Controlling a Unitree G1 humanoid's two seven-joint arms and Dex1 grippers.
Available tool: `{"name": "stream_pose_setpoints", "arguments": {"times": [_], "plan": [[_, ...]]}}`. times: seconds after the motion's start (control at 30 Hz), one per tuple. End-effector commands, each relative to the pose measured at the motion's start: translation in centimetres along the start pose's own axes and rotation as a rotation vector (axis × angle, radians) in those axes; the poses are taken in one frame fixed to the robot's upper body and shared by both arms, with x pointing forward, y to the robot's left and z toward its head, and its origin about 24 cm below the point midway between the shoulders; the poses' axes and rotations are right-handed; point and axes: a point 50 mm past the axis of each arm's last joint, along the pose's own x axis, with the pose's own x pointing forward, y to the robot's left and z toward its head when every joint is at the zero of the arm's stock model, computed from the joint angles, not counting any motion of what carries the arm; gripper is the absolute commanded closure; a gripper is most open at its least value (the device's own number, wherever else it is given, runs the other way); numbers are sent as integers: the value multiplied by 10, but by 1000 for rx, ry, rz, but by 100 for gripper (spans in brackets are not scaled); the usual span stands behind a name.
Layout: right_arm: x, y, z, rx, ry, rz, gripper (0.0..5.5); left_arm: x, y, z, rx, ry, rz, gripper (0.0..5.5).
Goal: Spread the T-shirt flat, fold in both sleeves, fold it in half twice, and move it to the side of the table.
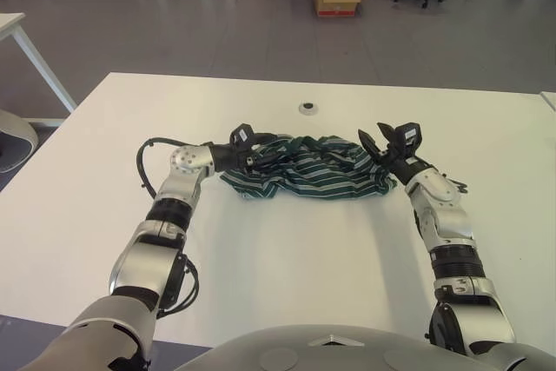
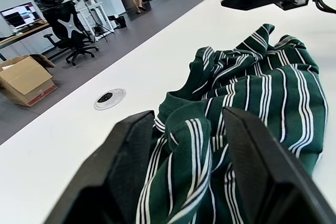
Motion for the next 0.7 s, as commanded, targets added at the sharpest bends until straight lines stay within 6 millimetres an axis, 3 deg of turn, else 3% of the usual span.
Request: {"name": "stream_pose_setpoints", "arguments": {"times": [0.03,0.27,0.47,0.7], "plan": [[-1,2,-2,6,0,1,281,3,8,1,67,96,-36,312],[-3,0,-4,12,-6,-28,281,9,7,-9,59,179,-31,312],[1,-7,-1,-37,10,-10,278,12,0,-10,65,148,-73,429],[18,-20,20,-138,17,90,278,2,-25,-32,104,205,-205,539]]}}
